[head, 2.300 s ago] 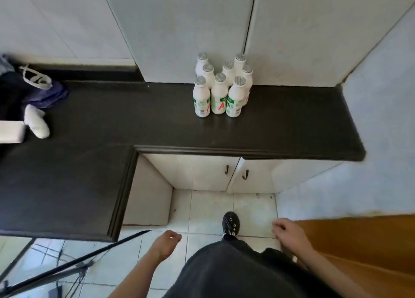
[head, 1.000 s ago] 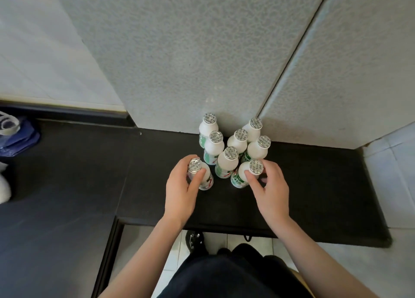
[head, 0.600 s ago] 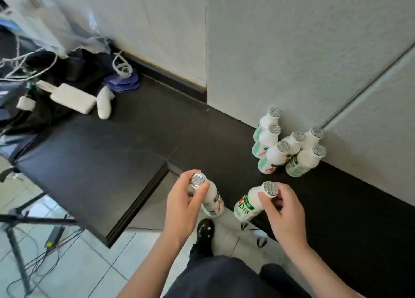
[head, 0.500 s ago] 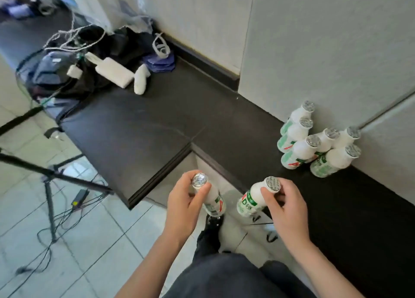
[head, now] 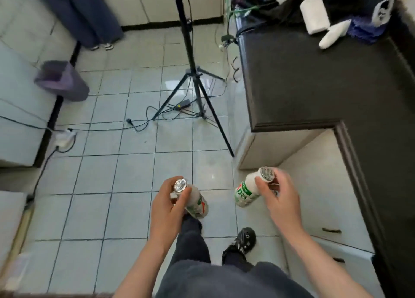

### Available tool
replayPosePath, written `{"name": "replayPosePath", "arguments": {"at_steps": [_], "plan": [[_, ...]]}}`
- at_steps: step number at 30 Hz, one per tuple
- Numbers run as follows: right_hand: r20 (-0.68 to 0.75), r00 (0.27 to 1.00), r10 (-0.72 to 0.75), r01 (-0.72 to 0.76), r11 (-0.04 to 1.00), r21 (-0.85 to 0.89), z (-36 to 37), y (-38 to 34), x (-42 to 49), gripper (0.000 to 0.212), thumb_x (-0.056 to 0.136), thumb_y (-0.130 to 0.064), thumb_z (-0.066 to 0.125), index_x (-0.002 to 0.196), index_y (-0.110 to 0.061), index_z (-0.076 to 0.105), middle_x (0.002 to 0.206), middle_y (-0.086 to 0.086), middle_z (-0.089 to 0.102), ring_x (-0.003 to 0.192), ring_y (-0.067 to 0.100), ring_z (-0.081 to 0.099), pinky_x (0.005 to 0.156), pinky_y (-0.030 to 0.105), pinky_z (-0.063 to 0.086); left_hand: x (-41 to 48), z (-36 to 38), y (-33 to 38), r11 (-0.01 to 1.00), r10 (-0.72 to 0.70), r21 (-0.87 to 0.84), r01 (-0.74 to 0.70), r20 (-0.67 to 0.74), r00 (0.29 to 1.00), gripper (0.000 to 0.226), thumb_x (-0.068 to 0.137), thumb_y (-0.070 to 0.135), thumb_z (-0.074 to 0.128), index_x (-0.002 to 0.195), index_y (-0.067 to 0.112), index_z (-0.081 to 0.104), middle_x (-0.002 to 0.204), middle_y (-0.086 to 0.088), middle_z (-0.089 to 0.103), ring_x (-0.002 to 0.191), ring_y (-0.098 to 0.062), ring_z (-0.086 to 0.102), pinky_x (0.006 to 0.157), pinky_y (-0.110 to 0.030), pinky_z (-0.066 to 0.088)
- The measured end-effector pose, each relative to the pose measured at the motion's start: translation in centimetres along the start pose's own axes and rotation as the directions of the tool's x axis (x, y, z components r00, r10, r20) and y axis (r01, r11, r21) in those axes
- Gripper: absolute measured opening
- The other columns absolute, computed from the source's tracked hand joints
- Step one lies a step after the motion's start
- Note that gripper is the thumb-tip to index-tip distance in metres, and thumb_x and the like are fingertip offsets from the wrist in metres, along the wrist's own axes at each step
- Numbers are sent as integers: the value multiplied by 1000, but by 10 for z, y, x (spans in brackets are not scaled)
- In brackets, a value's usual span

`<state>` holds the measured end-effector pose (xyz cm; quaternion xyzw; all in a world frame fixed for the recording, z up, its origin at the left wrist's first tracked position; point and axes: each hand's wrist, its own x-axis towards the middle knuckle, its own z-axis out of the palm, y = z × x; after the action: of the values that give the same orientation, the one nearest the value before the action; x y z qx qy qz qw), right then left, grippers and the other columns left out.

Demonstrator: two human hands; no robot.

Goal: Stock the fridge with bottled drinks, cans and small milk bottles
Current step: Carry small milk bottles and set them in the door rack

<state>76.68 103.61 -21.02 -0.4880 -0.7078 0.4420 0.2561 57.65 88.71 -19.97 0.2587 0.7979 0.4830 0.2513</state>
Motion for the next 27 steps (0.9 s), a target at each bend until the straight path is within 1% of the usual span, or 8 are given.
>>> {"name": "replayPosePath", "arguments": {"at_steps": [2,5,8,13,17,19,24,27], "plan": [[67,996,-52,54,998,-26,25,-20,4,22,84,-59,55,97,-42,53,96,-20,55,91,-2,55,74,21,45,1,-26,-14,999,-45,-25,43,-89,995,17,91,12,60,103,24,60,97,11,64,84,6,58,58,-8,45],[137,985,-103,109,993,-37,69,-53,8,24,83,-55,57,99,-37,55,96,-21,56,92,-5,54,75,17,42,10,-68,-33,996,-74,-60,64,-179,981,18,91,13,58,105,23,59,99,13,62,87,7,57,63,-10,46],[173,970,-168,176,984,-34,123,-88,10,16,83,-53,58,93,-42,54,94,-19,57,90,-5,54,71,10,40,23,-120,-50,993,-88,-103,66,-227,970,19,91,14,59,106,24,59,99,14,61,89,7,56,66,-9,46],[291,938,-188,201,979,-16,243,-151,4,12,87,-32,62,98,-29,59,96,-14,58,88,2,56,73,24,44,44,-236,-90,990,-91,-130,56,-279,956,27,90,17,61,99,41,56,96,20,62,89,5,58,65,-9,46],[375,892,-252,257,966,37,341,-208,-6,10,87,-31,61,96,-34,57,96,-15,59,88,-1,56,76,27,49,58,-329,-129,995,-74,-92,43,-372,925,25,90,20,62,99,43,55,96,17,61,88,3,58,65,-10,46],[403,867,-294,290,954,72,380,-234,-13,10,87,-33,60,97,-31,58,94,-15,59,88,2,56,77,29,50,61,-368,-143,994,-92,-95,56,-425,900,25,90,21,62,98,43,55,96,17,61,88,3,57,65,-10,47],[456,791,-408,389,911,139,454,-289,-26,14,82,-50,54,94,-42,55,93,-23,58,89,0,56,74,25,49,63,-443,-171,985,-153,-148,86,-537,829,22,90,23,61,100,42,56,98,21,60,91,3,57,66,-9,46],[528,729,-435,428,892,143,502,-311,-26,11,84,-43,58,93,-46,53,94,-22,59,89,-1,56,73,25,49,68,-476,-192,975,-206,-189,115,-589,781,22,89,21,61,103,39,56,102,14,61,93,4,56,68,-9,46]]}}
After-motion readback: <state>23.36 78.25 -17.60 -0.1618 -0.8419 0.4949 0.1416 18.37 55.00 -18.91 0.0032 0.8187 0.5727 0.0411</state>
